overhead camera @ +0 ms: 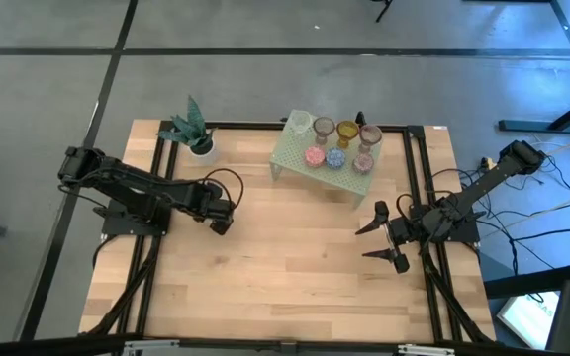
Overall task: Pick & Place candle stick holders
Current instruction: Put the blue scented candle on the shelf aligned with the pink scented candle
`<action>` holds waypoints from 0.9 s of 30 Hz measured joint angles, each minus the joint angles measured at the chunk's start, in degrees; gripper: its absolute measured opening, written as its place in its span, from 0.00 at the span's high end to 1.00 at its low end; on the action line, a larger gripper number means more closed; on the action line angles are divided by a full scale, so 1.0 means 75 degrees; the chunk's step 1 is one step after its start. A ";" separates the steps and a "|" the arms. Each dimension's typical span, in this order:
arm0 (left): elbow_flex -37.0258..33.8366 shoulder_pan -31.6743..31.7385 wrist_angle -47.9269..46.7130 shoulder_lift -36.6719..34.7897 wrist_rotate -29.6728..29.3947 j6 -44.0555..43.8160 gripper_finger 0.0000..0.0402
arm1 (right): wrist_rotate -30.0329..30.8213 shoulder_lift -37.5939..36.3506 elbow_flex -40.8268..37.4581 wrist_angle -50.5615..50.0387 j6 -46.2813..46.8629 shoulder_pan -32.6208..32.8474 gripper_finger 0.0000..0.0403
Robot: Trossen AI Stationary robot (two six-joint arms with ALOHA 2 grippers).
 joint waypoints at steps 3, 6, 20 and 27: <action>0.0000 0.0053 0.0005 0.0000 -0.0013 0.0063 0.19 | 0.0000 0.0003 0.0000 0.0003 -0.0004 0.0000 0.30; 0.0000 0.0096 0.0106 0.0000 -0.0081 0.0065 0.19 | 0.0000 0.0002 0.0000 0.0003 -0.0004 0.0000 0.30; 0.0000 0.0090 0.0153 0.0000 -0.0327 -0.0410 0.19 | -0.0001 0.0001 0.0000 0.0003 0.0015 0.0000 0.30; 0.0000 0.0090 0.0334 0.0015 -0.0452 -0.0564 0.19 | -0.0002 0.0002 0.0000 0.0006 0.0015 0.0000 0.30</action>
